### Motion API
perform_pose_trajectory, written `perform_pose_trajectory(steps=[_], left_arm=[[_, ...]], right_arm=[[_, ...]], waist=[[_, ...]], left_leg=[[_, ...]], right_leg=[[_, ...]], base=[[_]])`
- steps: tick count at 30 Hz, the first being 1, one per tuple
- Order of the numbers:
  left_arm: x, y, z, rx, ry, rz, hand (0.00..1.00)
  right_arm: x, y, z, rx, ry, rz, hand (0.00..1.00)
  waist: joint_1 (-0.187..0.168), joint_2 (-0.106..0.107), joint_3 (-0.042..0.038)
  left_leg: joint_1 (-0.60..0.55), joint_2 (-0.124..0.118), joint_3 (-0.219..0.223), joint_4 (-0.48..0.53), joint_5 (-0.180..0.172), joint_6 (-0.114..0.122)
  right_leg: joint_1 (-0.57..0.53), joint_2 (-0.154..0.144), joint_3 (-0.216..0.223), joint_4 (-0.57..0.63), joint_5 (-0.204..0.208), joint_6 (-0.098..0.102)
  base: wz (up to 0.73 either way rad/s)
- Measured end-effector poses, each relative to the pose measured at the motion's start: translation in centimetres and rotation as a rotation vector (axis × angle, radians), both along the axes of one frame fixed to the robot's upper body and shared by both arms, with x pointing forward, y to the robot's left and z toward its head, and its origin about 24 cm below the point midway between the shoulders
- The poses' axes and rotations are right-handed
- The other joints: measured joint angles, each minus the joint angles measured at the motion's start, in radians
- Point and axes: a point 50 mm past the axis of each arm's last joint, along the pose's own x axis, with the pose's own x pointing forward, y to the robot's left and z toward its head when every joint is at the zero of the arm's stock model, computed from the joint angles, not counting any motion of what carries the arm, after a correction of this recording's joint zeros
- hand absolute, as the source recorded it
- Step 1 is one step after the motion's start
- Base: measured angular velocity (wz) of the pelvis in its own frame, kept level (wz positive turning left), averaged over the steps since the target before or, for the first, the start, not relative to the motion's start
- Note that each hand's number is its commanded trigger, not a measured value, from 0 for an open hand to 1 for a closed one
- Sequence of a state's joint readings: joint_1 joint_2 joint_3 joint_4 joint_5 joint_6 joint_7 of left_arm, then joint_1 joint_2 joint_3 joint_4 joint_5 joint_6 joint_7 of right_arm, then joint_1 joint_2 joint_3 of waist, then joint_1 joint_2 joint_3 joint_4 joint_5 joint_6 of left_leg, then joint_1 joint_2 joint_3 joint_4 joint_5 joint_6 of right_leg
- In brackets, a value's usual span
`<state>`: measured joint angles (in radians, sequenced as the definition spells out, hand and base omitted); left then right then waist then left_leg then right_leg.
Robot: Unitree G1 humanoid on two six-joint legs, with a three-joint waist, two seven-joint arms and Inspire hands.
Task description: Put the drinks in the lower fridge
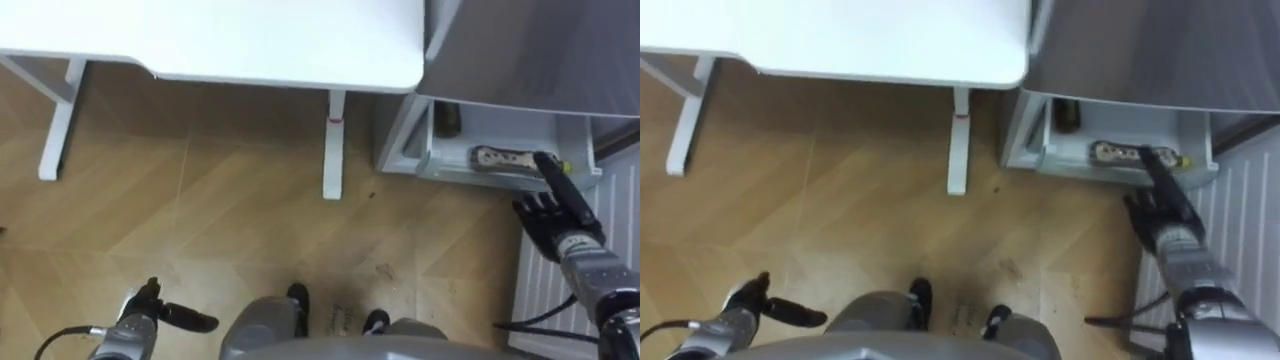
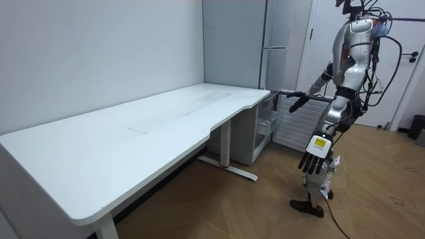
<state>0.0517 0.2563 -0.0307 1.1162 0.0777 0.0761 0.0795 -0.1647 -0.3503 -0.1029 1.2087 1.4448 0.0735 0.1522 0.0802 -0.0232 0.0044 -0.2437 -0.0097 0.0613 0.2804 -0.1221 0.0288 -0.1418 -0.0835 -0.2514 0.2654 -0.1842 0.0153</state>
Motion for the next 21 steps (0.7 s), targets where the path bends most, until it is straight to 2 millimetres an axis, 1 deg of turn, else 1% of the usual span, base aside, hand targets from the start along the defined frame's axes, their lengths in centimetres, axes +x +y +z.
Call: perform_pose_trajectory(steps=[2, 3, 4, 6, 8, 9, 11, 12, 14, 21], left_arm=[[-1.0, 0.0, -0.2, -0.005, 0.01, 0.012, 0.0], [-1.4, 0.0, -0.2, -0.004, 0.017, 0.014, 0.0], [-2.0, 0.1, -0.3, 0.003, 0.032, 0.013, 0.0], [-2.5, 0.1, -0.4, 0.004, 0.042, 0.02, 0.0], [-3.0, -0.1, -0.4, 0.011, 0.037, 0.045, 0.0], [-3.1, -0.1, -0.4, 0.012, 0.036, 0.046, 0.0], [-3.4, 0.0, -0.5, 0.015, 0.042, 0.049, 0.0], [-3.3, 0.0, -0.4, 0.019, 0.039, 0.05, 0.0], [-3.4, -0.3, -0.5, 0.021, 0.038, 0.054, 0.0], [-3.3, -1.3, -0.8, -0.001, 0.022, 0.052, 0.0]], right_arm=[[-2.0, 0.4, -1.0, 0.014, 0.04, -0.007, 0.0], [-2.3, 0.5, -1.2, 0.016, 0.049, -0.006, 0.0], [-3.0, 0.7, -1.5, 0.02, 0.065, -0.007, 0.0], [-4.0, 0.9, -1.9, 0.024, 0.084, -0.013, 0.0], [-5.3, 1.6, -2.6, 0.039, 0.12, -0.013, 0.0], [-5.4, 1.8, -2.8, 0.043, 0.126, -0.008, 0.0], [-6.0, 3.0, -3.4, 0.076, 0.141, -0.014, 0.0], [-6.0, 3.3, -3.5, 0.085, 0.142, -0.013, 0.0], [-6.4, 4.3, -4.0, 0.116, 0.16, -0.017, 0.0], [-8.8, 6.3, -5.2, 0.182, 0.22, -0.058, 0.0]], waist=[[-0.01, 0.001, -0.0019], [-0.017, 0.001, -0.004], [-0.02, 0.001, -0.0088], [-0.024, 0.001, -0.0077], [-0.027, -0.002, -0.0066], [-0.03, -0.003, -0.0055], [-0.044, -0.009, 0.0032], [-0.048, -0.01, 0.0044], [-0.052, -0.013, 0.0054], [-0.055, -0.016, 0.0043]], left_leg=[[0.049, -0.001, 0.001, -0.027, -0.001, -0.003], [0.056, -0.002, 0.002, -0.029, -0.002, -0.005], [0.067, -0.002, 0.004, -0.039, -0.003, -0.006], [0.083, -0.002, 0.006, -0.048, -0.003, -0.007], [0.102, -0.002, 0.006, -0.058, -0.005, -0.01], [0.104, -0.002, 0.006, -0.059, -0.006, -0.011], [0.125, -0.001, 0.006, -0.066, -0.007, -0.013], [0.132, -0.001, 0.007, -0.07, -0.008, -0.014], [0.15, -0.001, 0.011, -0.08, -0.012, -0.016], [0.186, -0.002, 0.013, -0.09, -0.024, -0.018]], right_leg=[[0.042, 0.004, 0.001, -0.031, 0.0, 0.0], [0.049, 0.004, 0.001, -0.033, 0.0, 0.001], [0.061, 0.005, 0.003, -0.042, -0.001, 0.002], [0.076, 0.006, 0.003, -0.048, -0.001, 0.002], [0.101, 0.008, 0.002, -0.062, -0.001, 0.002], [0.106, 0.008, 0.002, -0.063, -0.001, 0.002], [0.127, 0.011, 0.002, -0.08, -0.001, 0.002], [0.131, 0.011, 0.002, -0.081, -0.001, 0.002], [0.147, 0.013, 0.004, -0.09, -0.002, 0.002], [0.187, 0.015, 0.006, -0.111, -0.006, 0.005]], base=[[0.0], [-0.04], [-0.04], [0.0], [0.0], [0.0], [0.0], [-0.05], [-0.07], [-0.02]])
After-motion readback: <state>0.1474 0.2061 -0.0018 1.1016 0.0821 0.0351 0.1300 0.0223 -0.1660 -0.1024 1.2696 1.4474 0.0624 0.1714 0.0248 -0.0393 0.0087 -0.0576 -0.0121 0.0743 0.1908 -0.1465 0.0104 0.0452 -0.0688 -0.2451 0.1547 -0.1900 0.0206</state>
